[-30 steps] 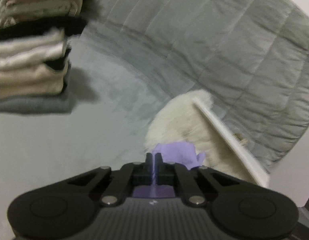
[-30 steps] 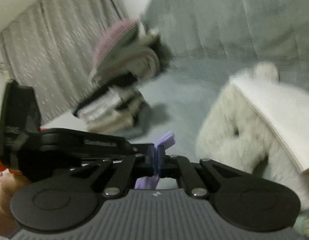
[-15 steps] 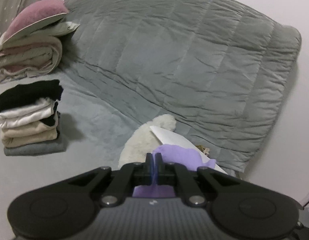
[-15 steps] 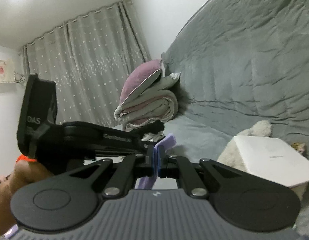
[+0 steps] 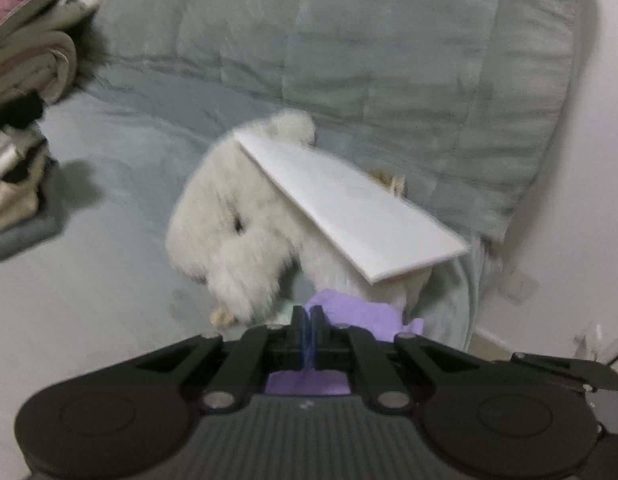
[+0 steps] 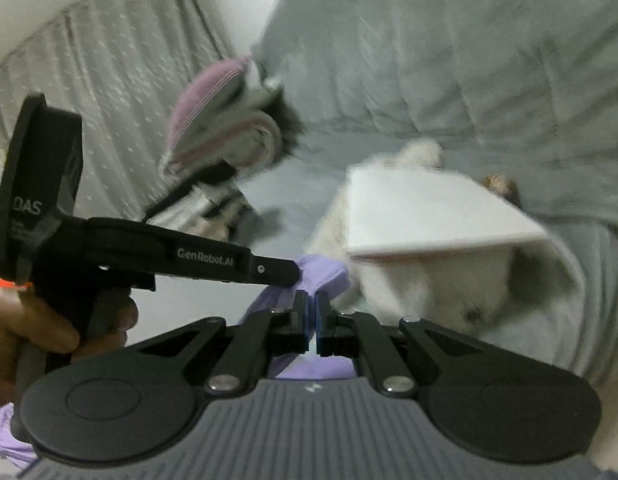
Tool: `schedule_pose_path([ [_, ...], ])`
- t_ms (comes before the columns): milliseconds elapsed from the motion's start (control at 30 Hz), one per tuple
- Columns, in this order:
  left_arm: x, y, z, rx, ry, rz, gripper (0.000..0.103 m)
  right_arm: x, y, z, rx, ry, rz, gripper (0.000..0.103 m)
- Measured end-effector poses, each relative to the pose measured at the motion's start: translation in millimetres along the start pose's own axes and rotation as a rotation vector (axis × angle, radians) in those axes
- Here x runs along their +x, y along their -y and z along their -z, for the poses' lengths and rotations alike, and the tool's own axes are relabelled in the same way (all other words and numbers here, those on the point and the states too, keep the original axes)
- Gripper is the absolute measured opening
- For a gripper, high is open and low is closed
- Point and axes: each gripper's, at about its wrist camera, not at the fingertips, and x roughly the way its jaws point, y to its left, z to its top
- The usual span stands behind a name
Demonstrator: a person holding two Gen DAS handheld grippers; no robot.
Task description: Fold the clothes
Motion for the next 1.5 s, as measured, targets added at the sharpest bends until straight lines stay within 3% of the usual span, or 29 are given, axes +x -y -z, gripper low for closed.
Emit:
schedule_pose_path([
  [200, 32.6, 3.7, 18.6, -0.023, -0.060, -0.009, 0.002, 13.1, 24.7, 27.3, 0.033, -0.110, 0.056, 0.004],
  [367, 44.6, 0.4, 29.0, -0.071, -0.063, -0.019, 0.003, 15.4, 25.2, 29.5, 0.014, -0.137, 0.079, 0.004],
  [433, 41.9, -2.1, 31.9, -0.092, -0.043, -0.038, 0.013, 15.2, 25.8, 30.6, -0.001, -0.132, 0.106, 0.009],
  [500, 35.8, -5.7, 34.6, -0.116, -0.024, -0.047, 0.045, 13.7, 27.8, 30.4, 0.001, -0.125, 0.116, 0.015],
  [600, 21.8, -14.9, 39.6, -0.152, 0.008, -0.064, 0.058, 11.9, 28.5, 28.9, 0.013, -0.122, 0.097, 0.016],
  [667, 11.4, -23.3, 43.2, -0.178, 0.023, -0.071, 0.066, 13.5, 20.2, 27.6, -0.007, -0.128, 0.072, 0.023],
  [733, -0.2, -32.5, 48.1, -0.206, 0.038, -0.083, 0.072, 15.1, 11.9, 26.2, -0.027, -0.134, 0.047, 0.042],
  [900, -31.6, -55.9, 63.9, -0.246, 0.074, -0.140, 0.078, 19.0, -8.9, 22.7, -0.076, -0.149, -0.015, 0.042],
  [1067, -65.0, -80.5, 84.9, -0.249, 0.125, -0.242, 0.087, 24.7, -30.8, 19.5, -0.127, -0.171, -0.080, 0.042],
  [1267, -97.1, -119.3, 113.2, -0.277, 0.115, -0.313, 0.091, 56.4, -73.3, 22.3, -0.203, -0.303, -0.196, 0.042],
  [1500, -131.1, -166.5, 147.1, -0.311, 0.078, -0.391, 0.091, 107.3, -119.4, 31.3, -0.153, -0.518, -0.448, 0.042],
])
